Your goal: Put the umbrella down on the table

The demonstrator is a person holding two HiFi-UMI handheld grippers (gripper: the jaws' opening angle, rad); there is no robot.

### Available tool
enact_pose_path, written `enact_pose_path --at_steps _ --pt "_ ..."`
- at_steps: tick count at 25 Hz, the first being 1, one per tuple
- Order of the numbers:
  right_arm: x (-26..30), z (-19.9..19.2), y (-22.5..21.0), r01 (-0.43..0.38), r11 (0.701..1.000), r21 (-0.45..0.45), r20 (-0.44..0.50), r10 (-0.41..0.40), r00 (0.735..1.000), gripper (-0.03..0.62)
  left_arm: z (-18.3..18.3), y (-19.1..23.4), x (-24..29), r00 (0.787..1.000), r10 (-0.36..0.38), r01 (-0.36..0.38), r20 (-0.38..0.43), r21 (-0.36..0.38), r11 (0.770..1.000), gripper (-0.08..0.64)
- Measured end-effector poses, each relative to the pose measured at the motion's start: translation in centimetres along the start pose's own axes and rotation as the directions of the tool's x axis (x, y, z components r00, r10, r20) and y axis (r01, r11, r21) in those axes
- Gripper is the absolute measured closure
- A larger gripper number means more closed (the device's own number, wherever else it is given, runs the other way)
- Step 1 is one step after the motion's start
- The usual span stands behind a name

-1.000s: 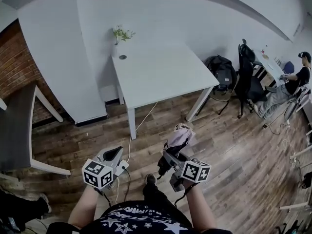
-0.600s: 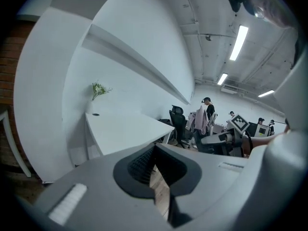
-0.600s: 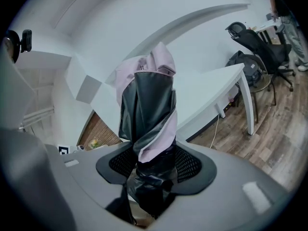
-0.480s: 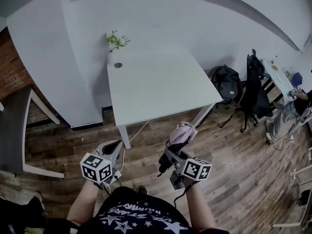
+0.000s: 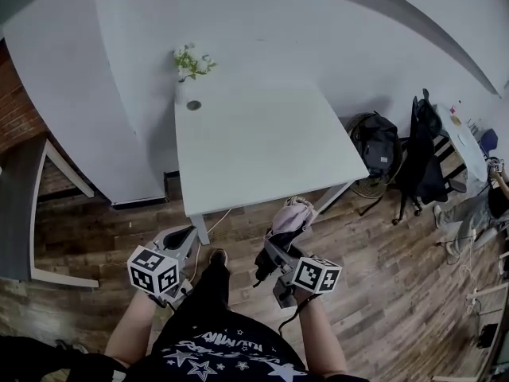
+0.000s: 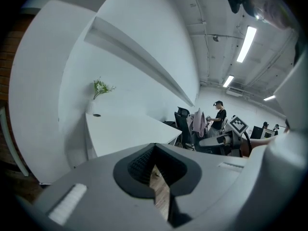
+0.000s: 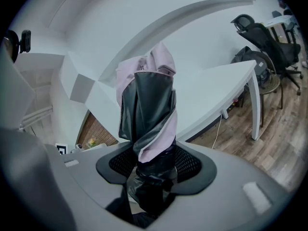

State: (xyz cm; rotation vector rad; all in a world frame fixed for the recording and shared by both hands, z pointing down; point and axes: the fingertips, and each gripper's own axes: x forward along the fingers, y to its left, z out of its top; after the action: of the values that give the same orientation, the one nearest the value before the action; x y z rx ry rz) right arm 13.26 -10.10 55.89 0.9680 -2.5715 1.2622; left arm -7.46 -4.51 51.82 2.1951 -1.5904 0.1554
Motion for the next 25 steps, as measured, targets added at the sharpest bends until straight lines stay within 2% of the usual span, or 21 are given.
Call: enact_pose_path --at_steps 4,11,16,21,25 --pt "2.7 2.8 -1.3 0.011 1.000 -0.007 0.003 -0.011 1.000 0.347 1.2 2.7 3.0 1.000 0.010 -0.010 -0.005 -0.009 1.000 0.557" --pt "9.8 9.8 -3.5 0.026 0.999 -0.048 -0.018 -0.026 0.999 0.347 5.9 8.1 9.5 1.000 0.013 -0.013 0.005 0.000 1.000 0.557" --pt "14.0 14.3 -4.8 0.071 0.989 -0.130 -0.052 -0.078 0.996 0.347 9.0 11.3 13.4 1.000 0.018 -0.017 0.014 -0.011 1.000 0.557" --pt "18.0 18.2 -6.0 0.127 0.953 -0.274 -0.087 -0.156 0.984 0.347 11.2 14.5 16.6 1.000 0.023 -0.023 0.019 -0.021 1.000 0.557" --pt "21.3 20.7 -7.2 0.159 0.905 -0.396 -0.110 -0.218 0.970 0.348 12.6 17.1 18.9 0.999 0.038 -0.038 0.025 -0.026 0.999 0.557"
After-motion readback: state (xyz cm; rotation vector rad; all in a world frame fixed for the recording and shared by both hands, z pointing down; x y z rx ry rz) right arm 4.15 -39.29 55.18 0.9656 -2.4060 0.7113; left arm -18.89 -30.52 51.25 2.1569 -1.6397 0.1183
